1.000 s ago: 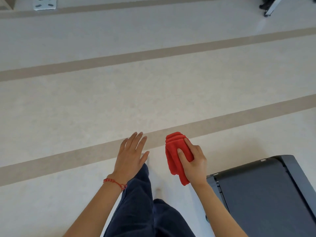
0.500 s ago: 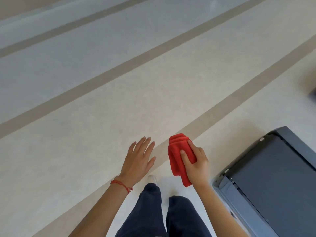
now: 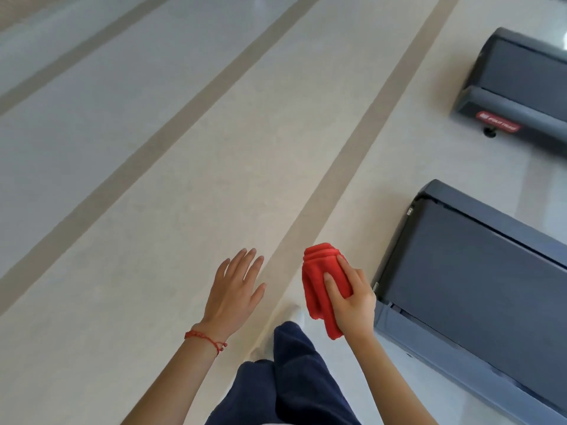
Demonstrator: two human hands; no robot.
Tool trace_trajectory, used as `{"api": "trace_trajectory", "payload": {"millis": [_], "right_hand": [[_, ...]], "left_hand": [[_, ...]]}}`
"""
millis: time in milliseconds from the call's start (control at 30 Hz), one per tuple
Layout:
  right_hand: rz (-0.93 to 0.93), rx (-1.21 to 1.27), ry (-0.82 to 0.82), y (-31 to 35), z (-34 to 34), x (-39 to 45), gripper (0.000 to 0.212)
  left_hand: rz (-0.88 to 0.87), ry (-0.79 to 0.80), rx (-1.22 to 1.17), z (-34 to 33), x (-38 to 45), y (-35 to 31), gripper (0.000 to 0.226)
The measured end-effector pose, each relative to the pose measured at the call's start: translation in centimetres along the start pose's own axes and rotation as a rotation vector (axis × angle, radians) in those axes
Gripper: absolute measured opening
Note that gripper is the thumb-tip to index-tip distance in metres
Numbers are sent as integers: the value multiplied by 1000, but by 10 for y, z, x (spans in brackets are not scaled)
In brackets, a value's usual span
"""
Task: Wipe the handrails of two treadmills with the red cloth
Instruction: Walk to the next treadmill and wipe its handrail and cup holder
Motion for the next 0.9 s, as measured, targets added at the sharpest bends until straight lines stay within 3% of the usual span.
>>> {"api": "trace_trajectory", "payload": {"millis": [67, 400, 533, 733, 900], "right_hand": [[-16, -3, -36, -4, 11, 17, 40], [-87, 28, -198, -16, 59, 95, 39], [-156, 59, -255, -23, 67, 132, 38], [-204, 21, -337, -26, 71, 204, 40], [-271, 20, -401, -19, 68, 274, 39]], "left_hand": [[-35, -4, -2, 3, 24, -8, 42], [-152, 57, 27, 19, 137, -47, 53], [-219, 34, 6, 14, 190, -59, 40], [-302, 83, -15, 8, 292, -71, 40], [-339, 188, 8, 14, 382, -70, 54]]}}
Point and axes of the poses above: each hand's wrist, its own x-axis towards the middle knuckle, its own z-axis out of the back of the hand, y = z × x, the point moved 4 cm from there along x, towards the middle knuckle, and after that the axes turned 6 degrees about z, right-handed, at the moved point
